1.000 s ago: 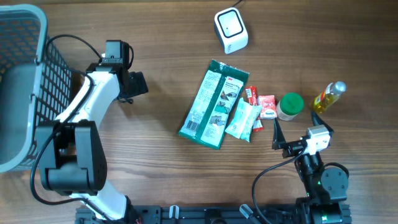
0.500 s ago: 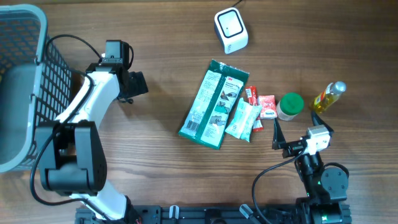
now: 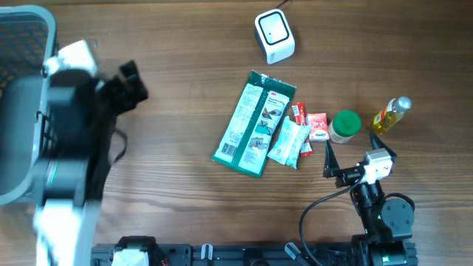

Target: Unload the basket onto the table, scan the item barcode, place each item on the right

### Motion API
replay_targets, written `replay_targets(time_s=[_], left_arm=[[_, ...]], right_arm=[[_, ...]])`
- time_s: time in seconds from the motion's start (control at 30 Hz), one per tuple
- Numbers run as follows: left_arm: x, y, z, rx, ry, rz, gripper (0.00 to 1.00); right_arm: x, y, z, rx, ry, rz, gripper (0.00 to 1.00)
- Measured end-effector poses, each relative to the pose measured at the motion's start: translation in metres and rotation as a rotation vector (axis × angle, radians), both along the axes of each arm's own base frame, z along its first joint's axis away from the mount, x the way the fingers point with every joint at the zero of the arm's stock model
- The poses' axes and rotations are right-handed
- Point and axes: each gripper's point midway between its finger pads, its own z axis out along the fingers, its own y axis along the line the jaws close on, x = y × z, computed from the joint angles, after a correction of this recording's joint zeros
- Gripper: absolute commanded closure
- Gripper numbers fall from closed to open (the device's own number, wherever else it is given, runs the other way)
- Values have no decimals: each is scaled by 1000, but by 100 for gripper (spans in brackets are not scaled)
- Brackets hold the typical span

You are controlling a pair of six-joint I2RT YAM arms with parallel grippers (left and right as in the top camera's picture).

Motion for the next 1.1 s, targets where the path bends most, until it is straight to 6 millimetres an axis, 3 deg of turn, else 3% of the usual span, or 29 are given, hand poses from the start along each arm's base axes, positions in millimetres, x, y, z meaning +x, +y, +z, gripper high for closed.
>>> replay_targets(time_s=[0.17,0.27,0.5,0.6,0.8,1.1], left_arm=[[-69,2,68,-8,-260,0,0],[-109,3,94,-12,-384,0,0],[-167,6,86,-11,-427,9,0],[-186,7,71,-10,-428,12,0],[-183,7,43,-26,-462,18,0],[-157,1,66,-145,-848,-17,0]], right_arm=[[0,0,0,0,0,0,0],[0,0,0,0,0,0,0],[0,0,0,0,-1,0,0],[0,0,0,-3,-1,0,0],[0,0,0,-3,-1,0,0],[0,0,0,-3,-2,0,0]])
